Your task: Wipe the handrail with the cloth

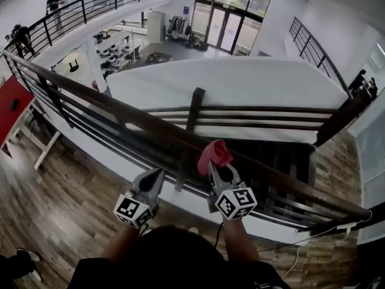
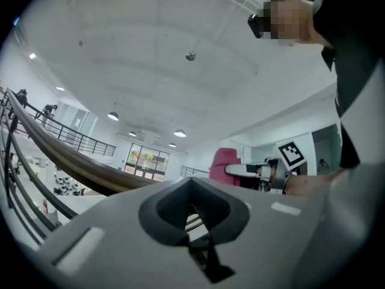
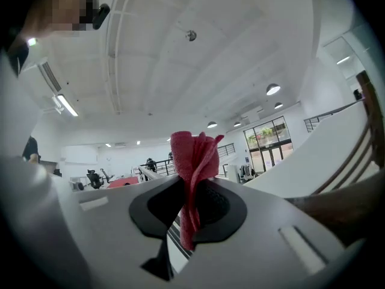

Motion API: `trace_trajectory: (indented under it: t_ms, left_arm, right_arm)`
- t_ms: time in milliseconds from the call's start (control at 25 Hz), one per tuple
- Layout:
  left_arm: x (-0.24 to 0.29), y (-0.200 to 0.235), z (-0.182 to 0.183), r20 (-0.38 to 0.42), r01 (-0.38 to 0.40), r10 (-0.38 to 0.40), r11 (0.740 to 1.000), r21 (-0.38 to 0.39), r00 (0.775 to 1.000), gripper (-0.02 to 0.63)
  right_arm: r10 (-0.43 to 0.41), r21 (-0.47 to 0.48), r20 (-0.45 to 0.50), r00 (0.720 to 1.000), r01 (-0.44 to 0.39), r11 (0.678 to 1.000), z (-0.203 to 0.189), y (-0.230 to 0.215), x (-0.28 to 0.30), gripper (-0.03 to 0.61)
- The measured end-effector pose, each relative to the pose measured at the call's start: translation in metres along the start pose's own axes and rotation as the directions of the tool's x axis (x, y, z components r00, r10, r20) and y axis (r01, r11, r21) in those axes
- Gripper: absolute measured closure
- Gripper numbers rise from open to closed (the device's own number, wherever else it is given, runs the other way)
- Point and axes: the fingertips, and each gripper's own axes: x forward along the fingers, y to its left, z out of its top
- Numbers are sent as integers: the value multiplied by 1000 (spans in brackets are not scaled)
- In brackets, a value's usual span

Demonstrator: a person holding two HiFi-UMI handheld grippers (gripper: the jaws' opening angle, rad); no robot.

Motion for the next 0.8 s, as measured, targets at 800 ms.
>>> trace_trajectory:
  t_ms: [800]
  left_arm:
    - [50, -17, -15, 3, -85, 85, 996, -29, 996, 614]
  right_arm:
    - [95, -99, -281, 955, -127, 987, -14, -10, 57, 537]
